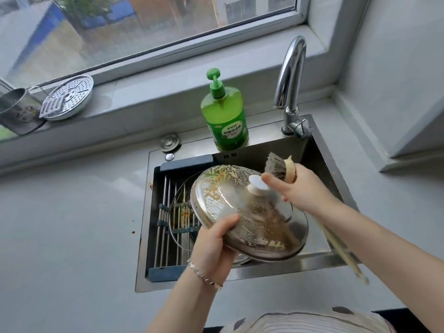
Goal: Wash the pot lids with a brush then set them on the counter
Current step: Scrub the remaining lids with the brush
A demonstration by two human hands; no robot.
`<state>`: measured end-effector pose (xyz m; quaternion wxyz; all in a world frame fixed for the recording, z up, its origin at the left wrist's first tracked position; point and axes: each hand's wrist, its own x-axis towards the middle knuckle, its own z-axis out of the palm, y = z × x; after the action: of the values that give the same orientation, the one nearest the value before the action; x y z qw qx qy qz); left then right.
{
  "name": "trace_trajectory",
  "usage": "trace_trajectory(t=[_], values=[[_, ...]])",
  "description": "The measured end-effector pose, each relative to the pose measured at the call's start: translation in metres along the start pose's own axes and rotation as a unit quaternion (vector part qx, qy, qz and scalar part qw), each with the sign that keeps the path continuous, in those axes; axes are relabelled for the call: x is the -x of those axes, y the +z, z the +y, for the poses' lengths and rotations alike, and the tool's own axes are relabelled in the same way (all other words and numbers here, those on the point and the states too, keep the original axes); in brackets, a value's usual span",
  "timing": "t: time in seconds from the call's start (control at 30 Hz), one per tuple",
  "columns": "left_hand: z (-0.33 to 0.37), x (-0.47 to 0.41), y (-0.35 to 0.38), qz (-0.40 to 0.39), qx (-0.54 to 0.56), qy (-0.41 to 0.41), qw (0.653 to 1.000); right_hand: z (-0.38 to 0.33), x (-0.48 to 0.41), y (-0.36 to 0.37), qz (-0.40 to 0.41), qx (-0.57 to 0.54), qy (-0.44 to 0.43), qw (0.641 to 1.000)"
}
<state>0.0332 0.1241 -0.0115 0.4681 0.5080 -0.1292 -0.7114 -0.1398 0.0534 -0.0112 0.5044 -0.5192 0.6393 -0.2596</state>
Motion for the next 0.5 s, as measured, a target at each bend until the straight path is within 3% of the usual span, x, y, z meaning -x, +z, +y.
trace_trajectory(t=[0.1, 0.2, 0.3, 0.43, 0.5], values=[[0.000, 0.000, -0.001, 0.029, -0.012, 0.024, 0.999, 0.013, 0.008, -0.010, 0.036, 0.168, 0.040, 0.984], [-0.002, -0.001, 0.002, 0.053, -0.046, 0.072, 0.995, 0.014, 0.032, 0.008, 0.006, 0.288, -0.051, 0.956], [0.000, -0.002, -0.001, 0.068, -0.063, 0.084, 0.992, 0.009, 0.048, 0.022, -0.032, 0.212, -0.106, 0.971], [0.002, 0.002, 0.000, 0.047, -0.066, 0.074, 0.994, 0.017, 0.021, 0.006, 0.015, 0.096, 0.012, 0.995], [0.004, 0.002, 0.000, 0.047, -0.074, 0.082, 0.993, 0.021, 0.020, 0.010, 0.022, 0.092, -0.006, 0.996]])
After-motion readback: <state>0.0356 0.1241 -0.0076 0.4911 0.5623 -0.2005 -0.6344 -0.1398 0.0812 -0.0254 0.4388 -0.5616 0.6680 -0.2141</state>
